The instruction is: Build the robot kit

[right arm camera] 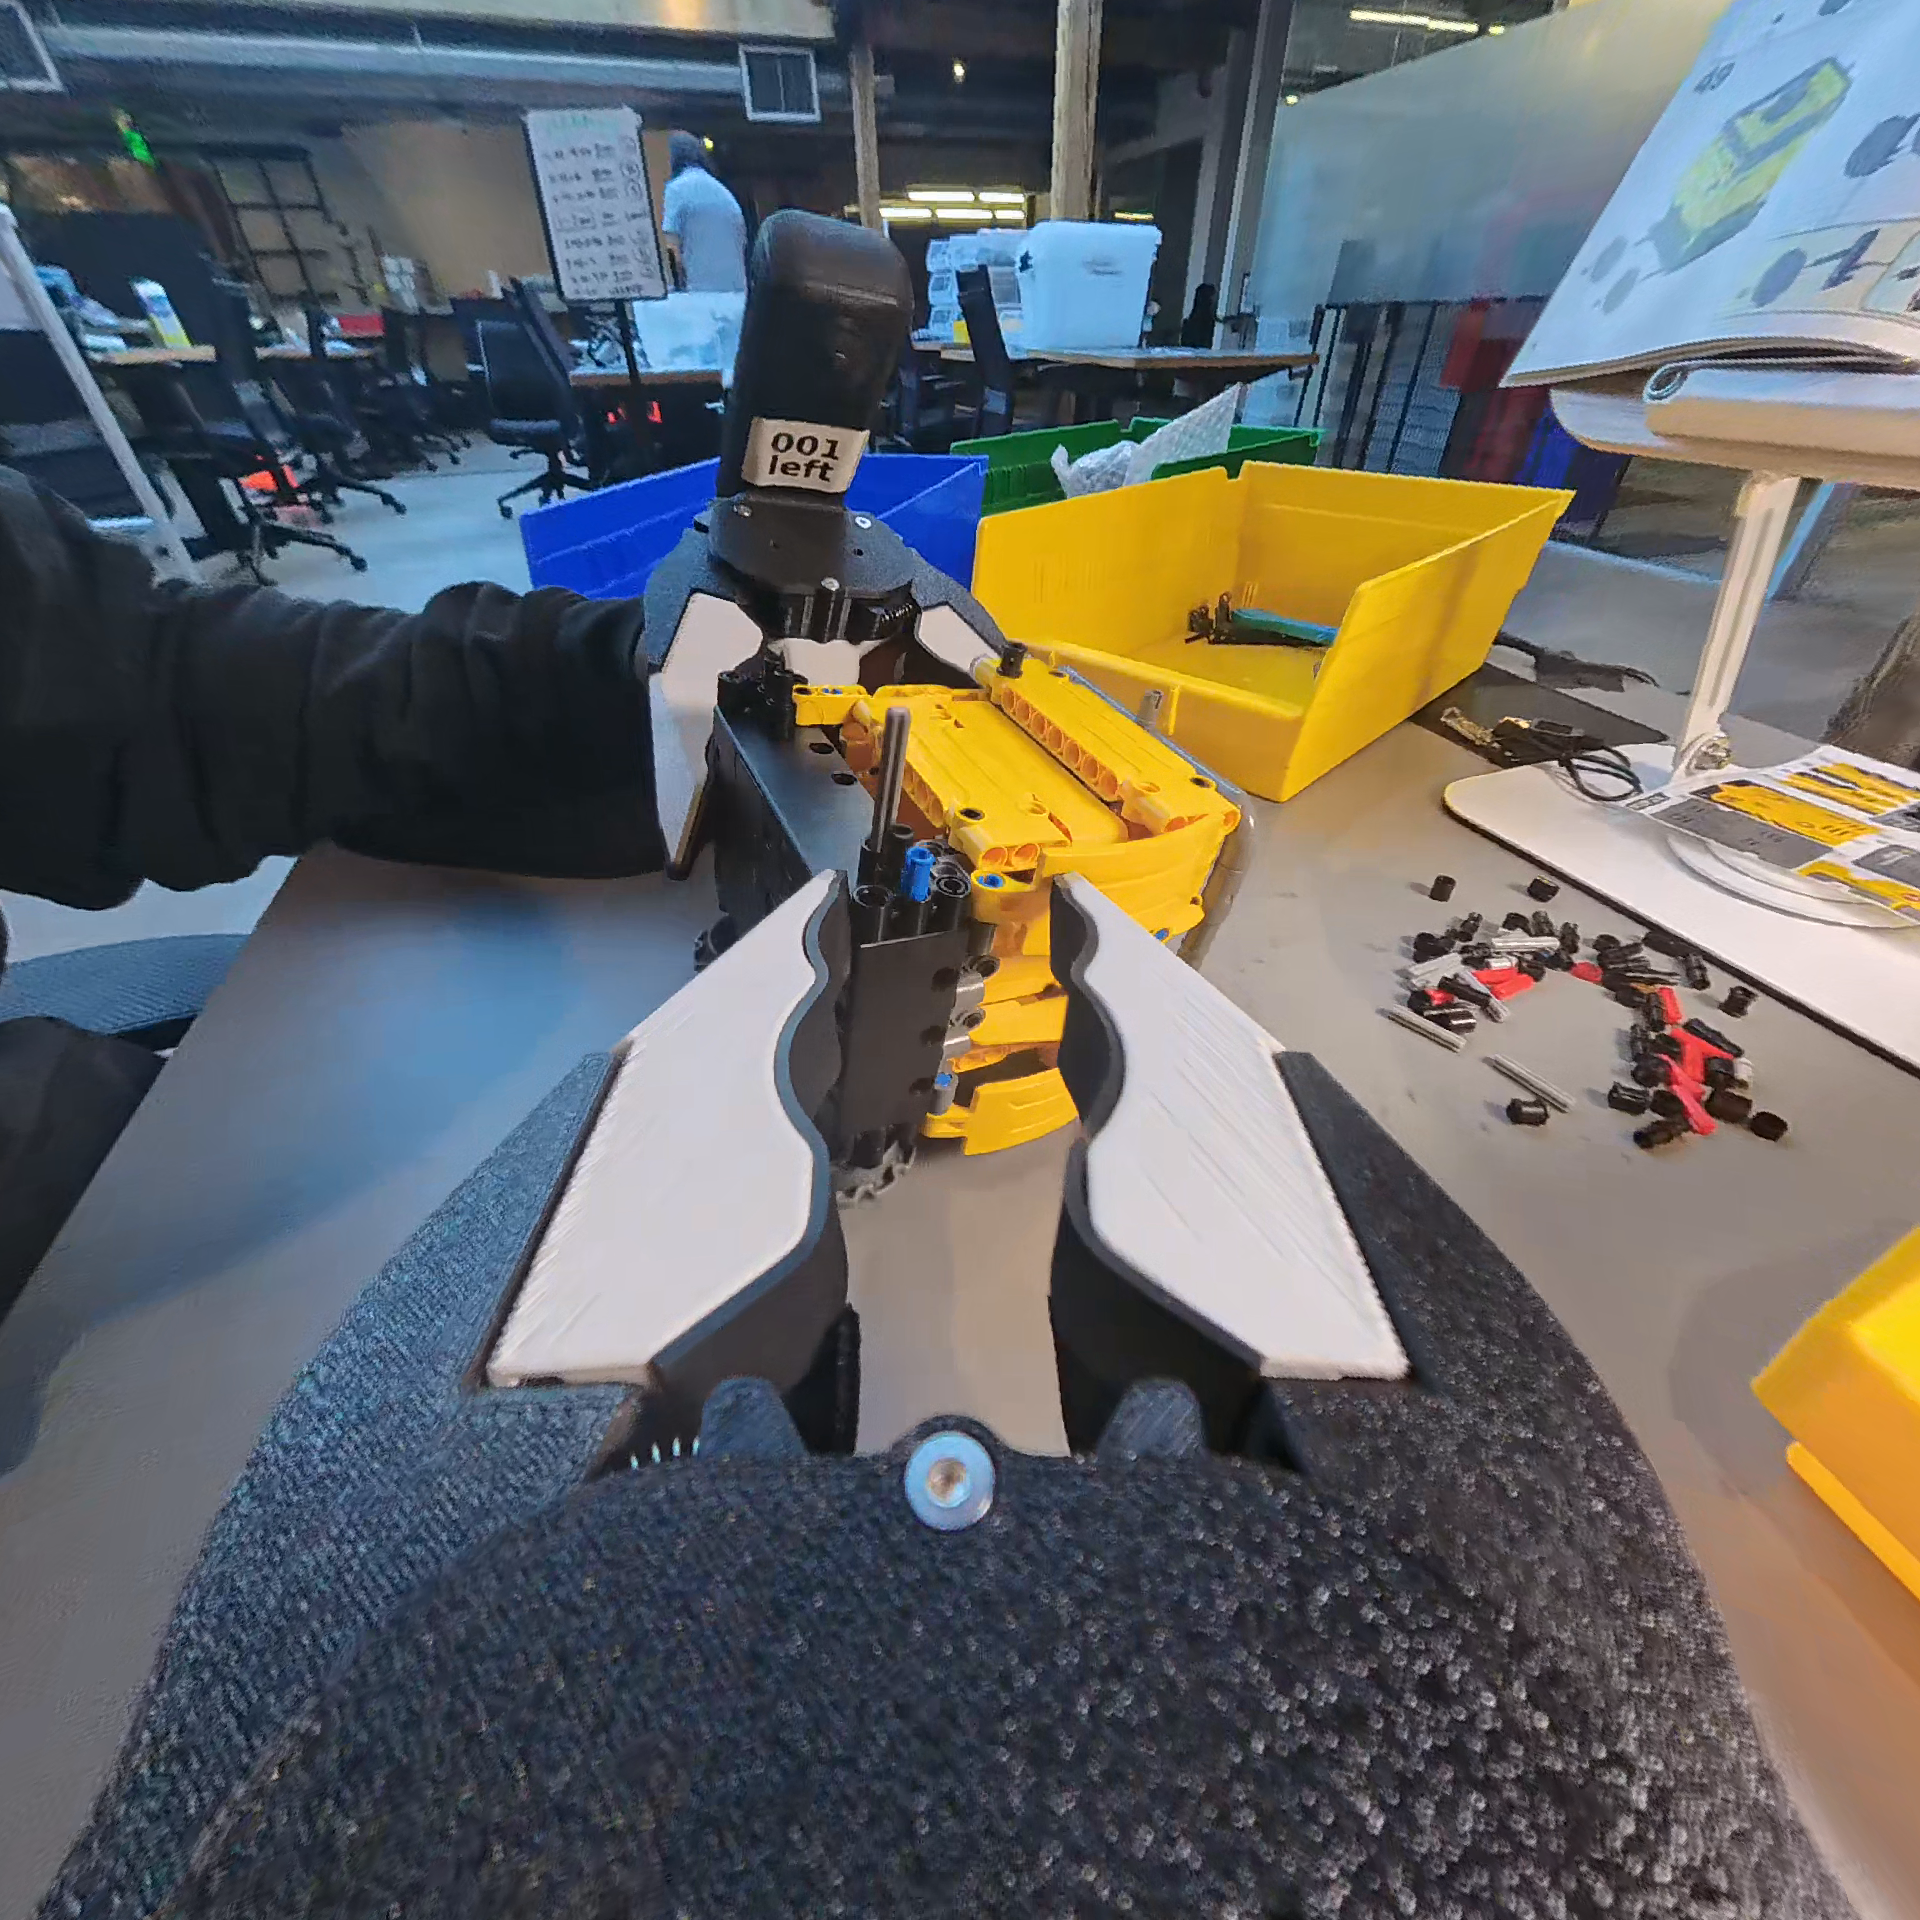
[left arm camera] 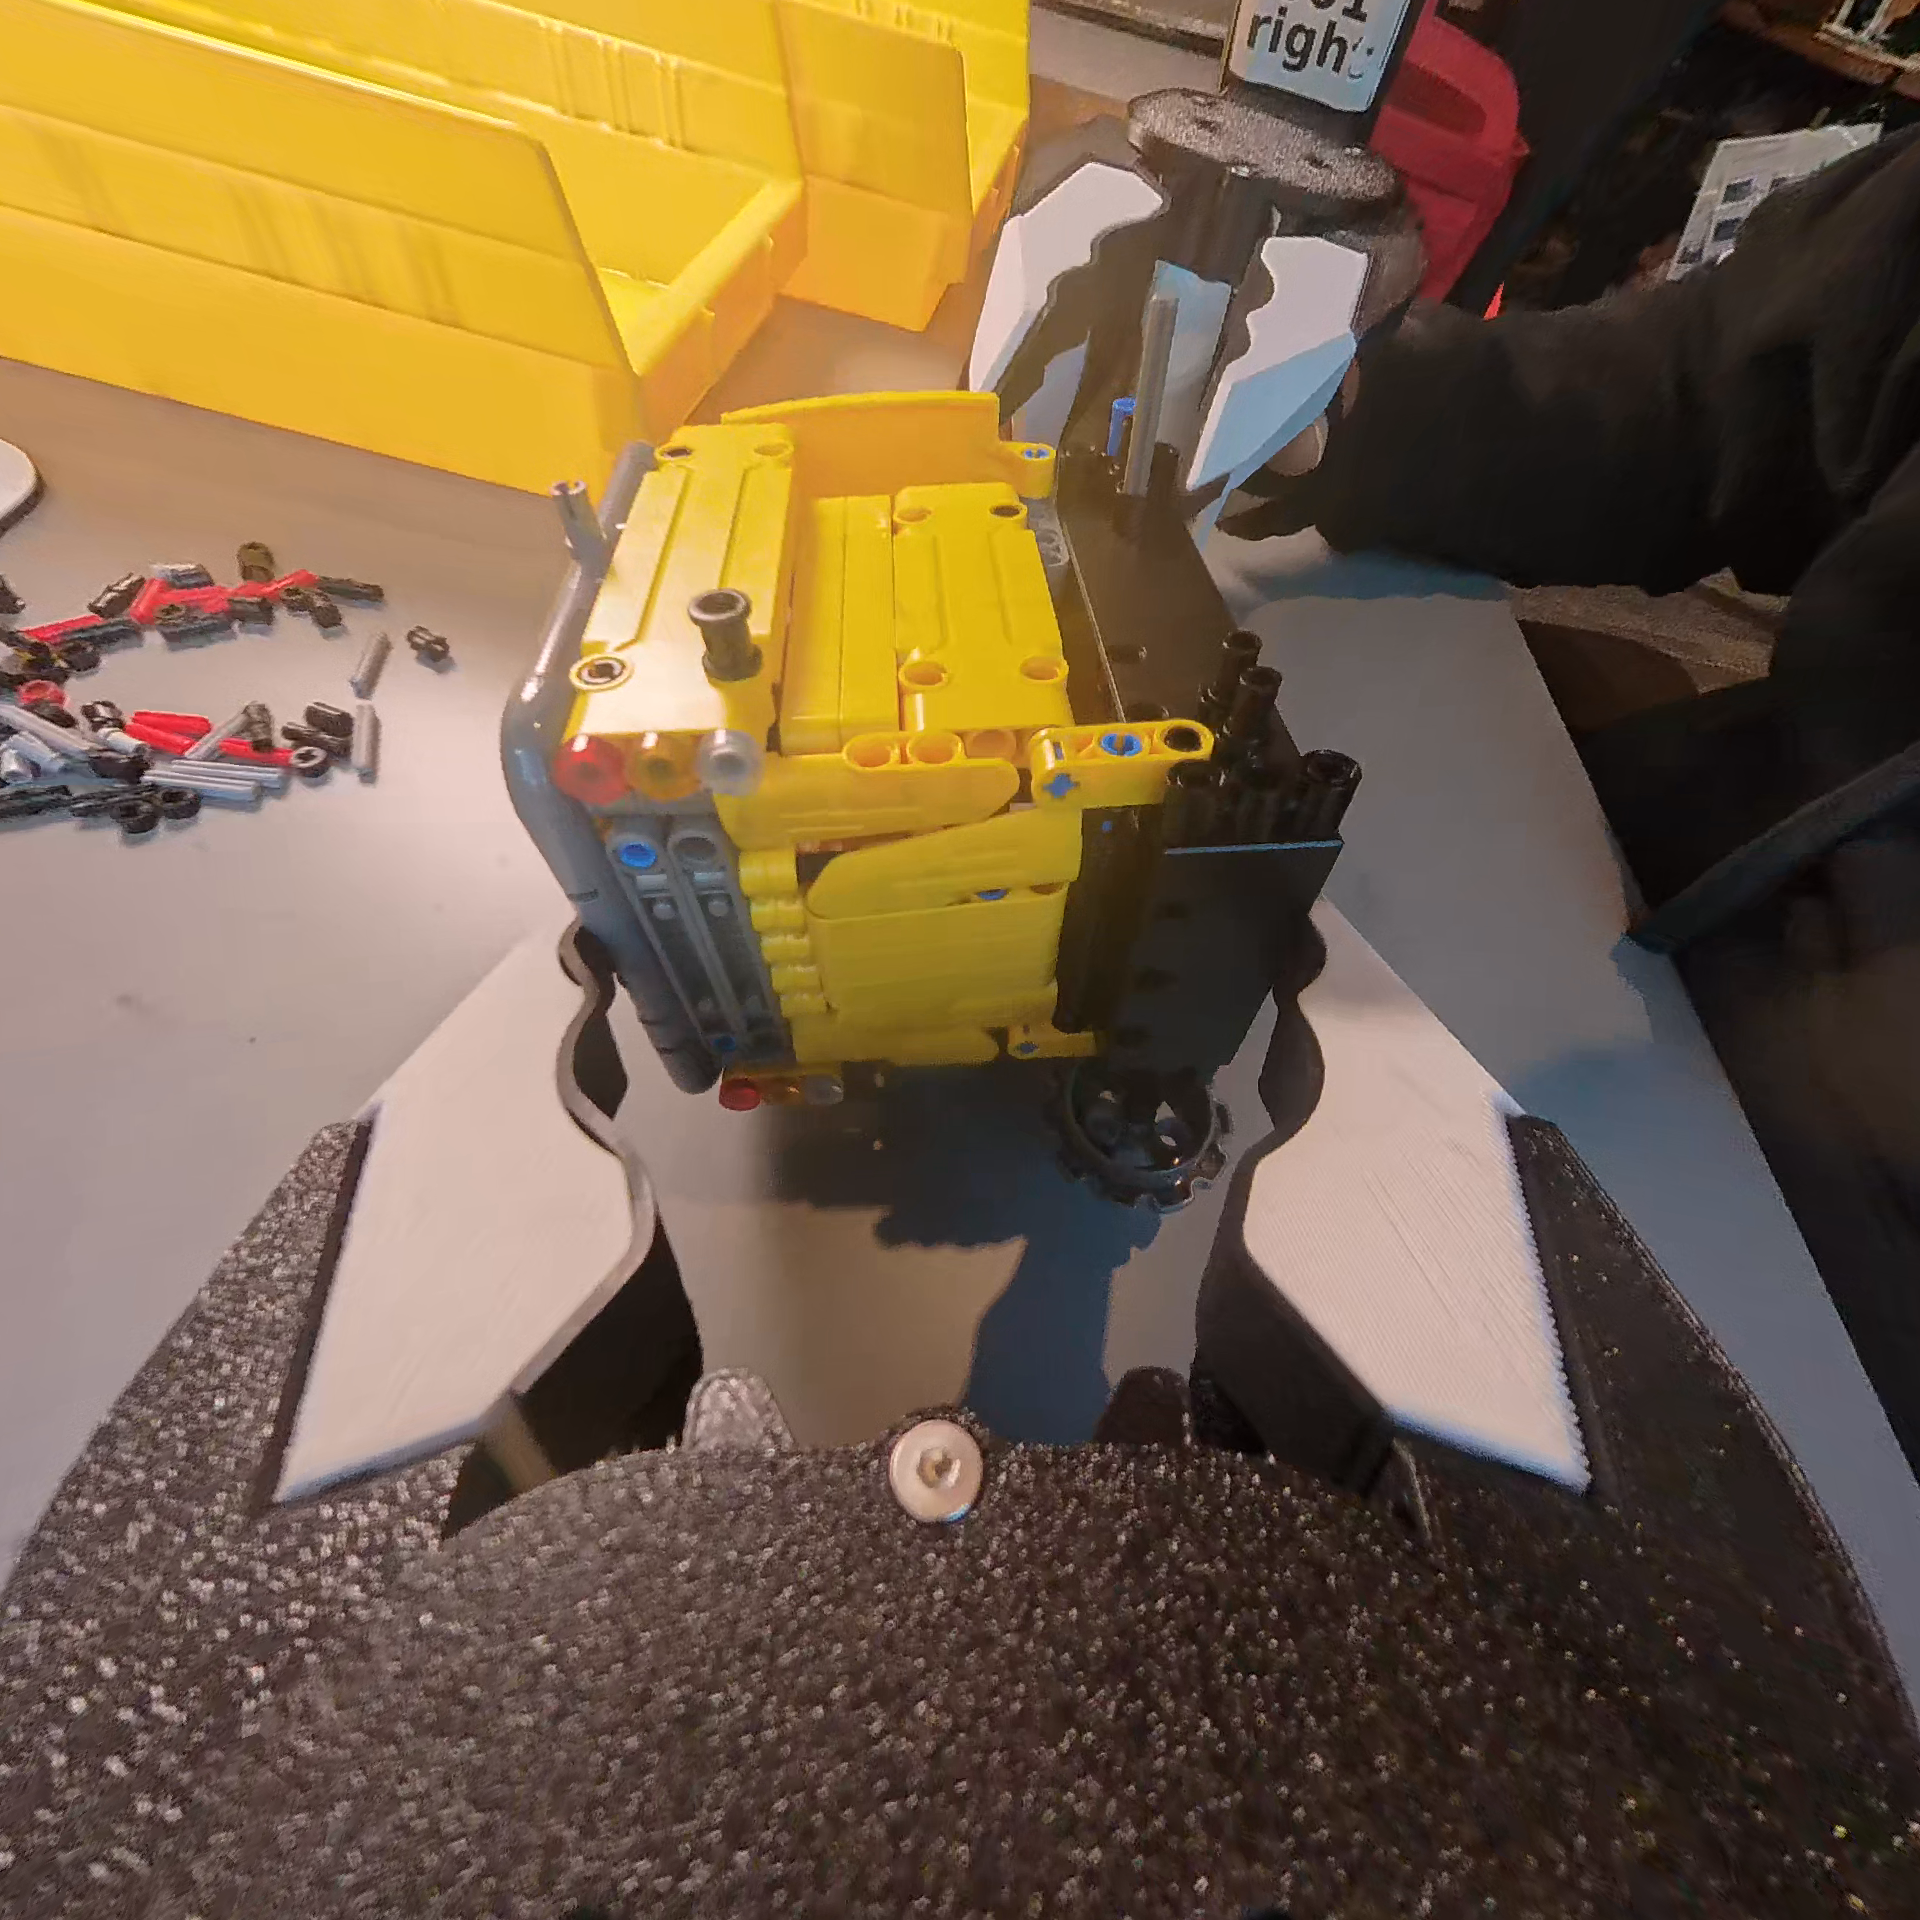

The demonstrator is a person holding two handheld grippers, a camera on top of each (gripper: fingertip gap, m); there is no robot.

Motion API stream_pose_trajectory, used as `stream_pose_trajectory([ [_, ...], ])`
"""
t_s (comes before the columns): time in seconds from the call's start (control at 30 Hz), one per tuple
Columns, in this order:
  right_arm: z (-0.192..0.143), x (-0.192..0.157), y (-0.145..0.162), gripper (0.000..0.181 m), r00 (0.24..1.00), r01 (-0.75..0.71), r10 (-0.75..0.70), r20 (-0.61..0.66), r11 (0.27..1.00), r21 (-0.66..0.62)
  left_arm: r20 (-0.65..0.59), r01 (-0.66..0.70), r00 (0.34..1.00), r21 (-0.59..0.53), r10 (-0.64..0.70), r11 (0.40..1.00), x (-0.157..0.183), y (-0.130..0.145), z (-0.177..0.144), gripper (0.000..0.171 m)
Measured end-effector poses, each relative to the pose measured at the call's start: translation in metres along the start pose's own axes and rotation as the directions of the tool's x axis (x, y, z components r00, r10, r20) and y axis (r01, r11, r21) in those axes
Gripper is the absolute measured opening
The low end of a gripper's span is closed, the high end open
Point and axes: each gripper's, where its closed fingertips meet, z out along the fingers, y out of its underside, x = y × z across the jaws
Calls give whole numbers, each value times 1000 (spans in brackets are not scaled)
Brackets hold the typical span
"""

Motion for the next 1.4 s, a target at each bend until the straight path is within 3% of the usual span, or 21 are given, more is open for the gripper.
stream_pose_trajectory([
  [0.23,33,26,-10,37,997,63,-63,-44,998,-3,113,-50,993,58,43,997,-33,-6,-23,124],
  [0.53,47,82,-3,36,990,-1,-10,-143,997,-75,89,-37,995,7,36,999,-89,-12,-15,124],
  [0.8,46,81,-1,36,991,-7,0,-136,999,-50,70,-25,997,50,22,998,-90,-14,-14,125],
  [0.87,46,78,-2,37,992,-5,-1,-128,999,-43,80,-11,997,90,4,996,-89,-20,-19,134],
  [1.17,34,77,-24,47,986,43,-39,-159,999,27,277,-66,961,291,-18,954,-76,-66,-60,137],
  [1.27,29,81,-34,47,979,67,-57,-194,997,48,410,-71,911,247,-38,966,-81,-64,-65,127],
  [1.4,32,86,-18,48,974,60,-65,-216,998,-28,380,51,918,164,-111,985,-74,-39,-45,131],
])
